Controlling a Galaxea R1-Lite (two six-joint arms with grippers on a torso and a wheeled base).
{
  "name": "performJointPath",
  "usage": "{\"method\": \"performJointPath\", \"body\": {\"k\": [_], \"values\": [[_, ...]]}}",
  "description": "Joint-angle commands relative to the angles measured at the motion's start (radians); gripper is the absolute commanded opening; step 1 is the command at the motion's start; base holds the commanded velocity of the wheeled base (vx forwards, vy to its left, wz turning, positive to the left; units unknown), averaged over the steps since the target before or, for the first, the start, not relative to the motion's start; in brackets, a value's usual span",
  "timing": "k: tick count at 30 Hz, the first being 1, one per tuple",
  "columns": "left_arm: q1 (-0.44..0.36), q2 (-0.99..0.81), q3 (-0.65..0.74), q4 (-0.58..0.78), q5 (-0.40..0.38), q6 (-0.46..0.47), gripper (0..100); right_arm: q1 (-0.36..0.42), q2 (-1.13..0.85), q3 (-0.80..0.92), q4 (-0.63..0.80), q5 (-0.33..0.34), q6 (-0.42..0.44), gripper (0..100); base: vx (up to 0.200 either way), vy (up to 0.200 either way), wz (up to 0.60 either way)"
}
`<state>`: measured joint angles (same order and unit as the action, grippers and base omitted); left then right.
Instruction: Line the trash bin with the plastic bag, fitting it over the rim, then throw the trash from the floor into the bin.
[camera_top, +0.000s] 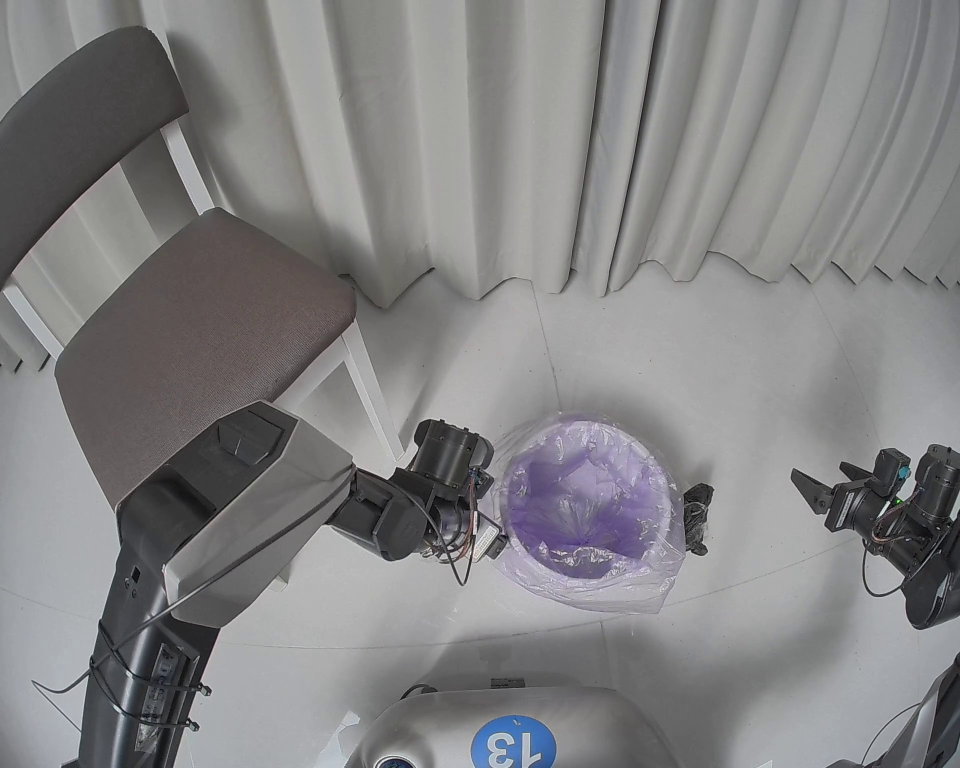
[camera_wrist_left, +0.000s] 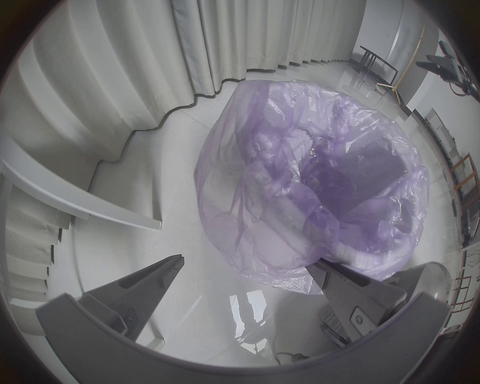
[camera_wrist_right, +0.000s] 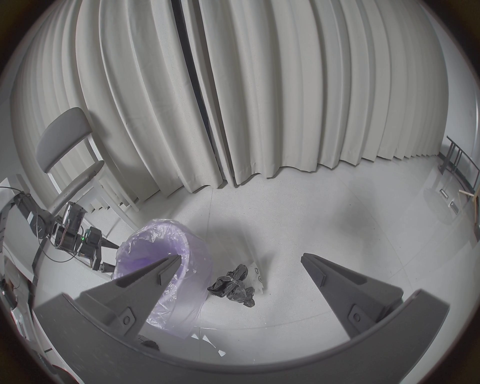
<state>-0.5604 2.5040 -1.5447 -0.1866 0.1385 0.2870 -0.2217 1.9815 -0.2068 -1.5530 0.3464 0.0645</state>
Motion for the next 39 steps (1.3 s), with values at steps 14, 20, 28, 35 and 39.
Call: {"method": "performJointPath", "body": {"k": [14,20,28,35,39], "values": [[0.051,0.084,-0.190,0.038,0.010,0.017,100,-0.001,0.057,-0.022,-0.012,0.000,0.000,100,0.000,0.000,0.00],[0.053,0.173,-0.298,0.049,0.018,0.029,100,-0.005,0.086,-0.023,-0.012,0.000,0.000,100,0.000,0.000,0.00],[0.068,0.249,-0.374,0.055,0.016,0.050,100,-0.005,0.131,-0.036,-0.012,0.000,-0.002,100,0.000,0.000,0.00],[0.086,0.276,-0.420,0.072,0.018,0.052,100,0.002,0.178,-0.039,-0.013,0.000,-0.005,100,0.000,0.000,0.00],[0.094,0.279,-0.422,0.075,0.016,0.032,100,0.002,0.195,-0.042,-0.013,0.000,-0.005,100,0.000,0.000,0.00]]}}
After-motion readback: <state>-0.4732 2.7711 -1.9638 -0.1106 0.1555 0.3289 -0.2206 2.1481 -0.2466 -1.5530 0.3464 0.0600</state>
